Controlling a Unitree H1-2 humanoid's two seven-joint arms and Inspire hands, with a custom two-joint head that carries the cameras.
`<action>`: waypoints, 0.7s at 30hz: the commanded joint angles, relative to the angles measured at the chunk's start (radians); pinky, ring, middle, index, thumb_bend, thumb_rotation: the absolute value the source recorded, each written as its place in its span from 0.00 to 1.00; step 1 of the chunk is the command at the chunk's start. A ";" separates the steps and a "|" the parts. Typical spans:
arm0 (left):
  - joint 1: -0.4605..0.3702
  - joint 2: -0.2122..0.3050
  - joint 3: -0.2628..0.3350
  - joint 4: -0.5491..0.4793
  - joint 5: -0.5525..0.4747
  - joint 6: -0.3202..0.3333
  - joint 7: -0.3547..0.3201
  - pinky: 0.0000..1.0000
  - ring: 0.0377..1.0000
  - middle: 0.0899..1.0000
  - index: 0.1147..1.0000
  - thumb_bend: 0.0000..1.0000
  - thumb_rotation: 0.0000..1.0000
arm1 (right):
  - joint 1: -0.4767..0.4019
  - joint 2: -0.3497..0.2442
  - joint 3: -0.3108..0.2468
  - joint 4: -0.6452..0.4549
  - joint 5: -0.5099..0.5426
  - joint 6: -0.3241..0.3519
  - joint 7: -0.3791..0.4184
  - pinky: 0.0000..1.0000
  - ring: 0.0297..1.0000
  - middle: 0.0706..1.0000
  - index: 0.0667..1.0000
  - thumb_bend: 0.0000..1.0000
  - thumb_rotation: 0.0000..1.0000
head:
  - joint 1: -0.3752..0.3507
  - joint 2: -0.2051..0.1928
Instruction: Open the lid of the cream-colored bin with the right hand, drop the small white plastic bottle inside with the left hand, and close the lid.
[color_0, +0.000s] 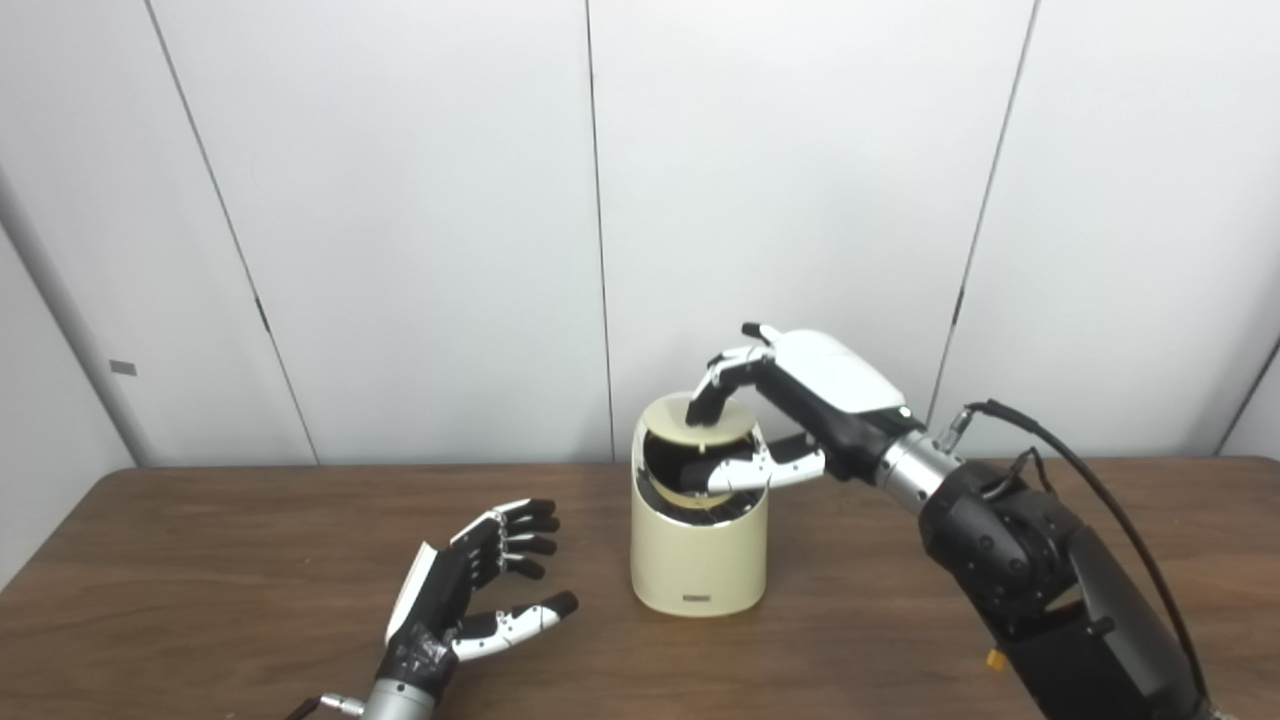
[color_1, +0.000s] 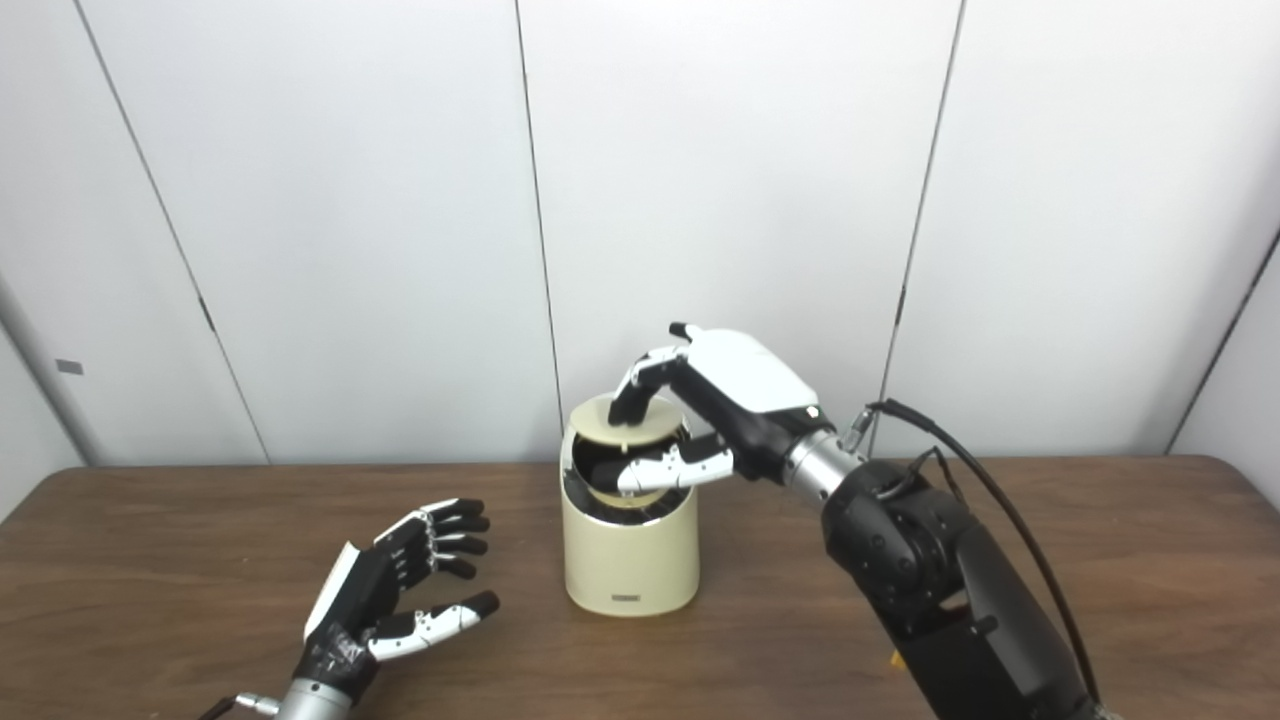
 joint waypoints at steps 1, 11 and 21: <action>-0.016 -0.002 0.006 -0.034 0.010 -0.012 0.011 0.60 0.68 0.72 0.75 0.75 0.11 | -0.036 -0.014 -0.002 -0.016 -0.006 -0.026 0.002 1.00 0.82 0.58 0.57 0.62 0.70 | 0.003 0.002; -0.014 -0.006 0.010 -0.043 0.010 -0.004 0.015 0.61 0.68 0.72 0.75 0.74 0.11 | -0.030 -0.024 0.023 -0.021 -0.036 -0.029 0.023 1.00 0.82 0.59 0.58 0.64 0.74 | 0.009 0.012; -0.012 -0.007 0.012 -0.051 0.010 0.001 0.015 0.60 0.68 0.72 0.75 0.74 0.10 | -0.014 -0.028 0.024 -0.008 -0.027 -0.066 0.021 1.00 0.82 0.59 0.57 0.63 0.69 | 0.013 0.023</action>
